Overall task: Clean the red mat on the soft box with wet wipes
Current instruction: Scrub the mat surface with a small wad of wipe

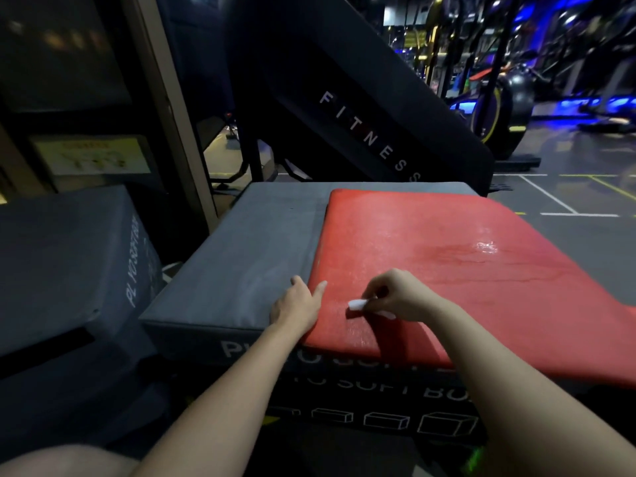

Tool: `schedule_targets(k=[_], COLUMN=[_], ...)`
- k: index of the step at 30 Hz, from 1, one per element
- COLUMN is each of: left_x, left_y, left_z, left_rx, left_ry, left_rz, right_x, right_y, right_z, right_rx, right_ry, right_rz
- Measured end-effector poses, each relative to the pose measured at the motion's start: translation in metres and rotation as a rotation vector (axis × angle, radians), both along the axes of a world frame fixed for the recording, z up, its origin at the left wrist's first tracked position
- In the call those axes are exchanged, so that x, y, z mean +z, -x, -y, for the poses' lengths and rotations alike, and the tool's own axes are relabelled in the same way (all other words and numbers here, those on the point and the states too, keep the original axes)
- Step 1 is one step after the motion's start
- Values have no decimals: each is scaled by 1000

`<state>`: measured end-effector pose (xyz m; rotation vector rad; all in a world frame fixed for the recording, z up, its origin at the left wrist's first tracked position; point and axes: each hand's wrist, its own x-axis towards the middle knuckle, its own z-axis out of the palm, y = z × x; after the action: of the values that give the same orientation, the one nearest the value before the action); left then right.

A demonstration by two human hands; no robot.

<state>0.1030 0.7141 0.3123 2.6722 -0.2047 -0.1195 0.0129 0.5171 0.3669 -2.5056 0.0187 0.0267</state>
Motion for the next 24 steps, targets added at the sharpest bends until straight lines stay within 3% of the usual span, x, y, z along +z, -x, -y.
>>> schedule_targets(k=[9,14,18,24], left_x=[2,1,12,5], left_y=[32,19,-21,-92], left_z=[-31,-38,-35,-7], left_rx=[11,-100,-140,-211], left_ry=[-51,-182,-102,-124], left_rz=[-4,0,108,231], right_x=[-17,-11,-3,-24], right_y=[-38,-33,-30,-42], right_z=[-22,-11,-3,-6], right_rx=[-124,-53,76,-9], right_ry=[57,6,-80,21], right_rz=[188,-2,-111,91])
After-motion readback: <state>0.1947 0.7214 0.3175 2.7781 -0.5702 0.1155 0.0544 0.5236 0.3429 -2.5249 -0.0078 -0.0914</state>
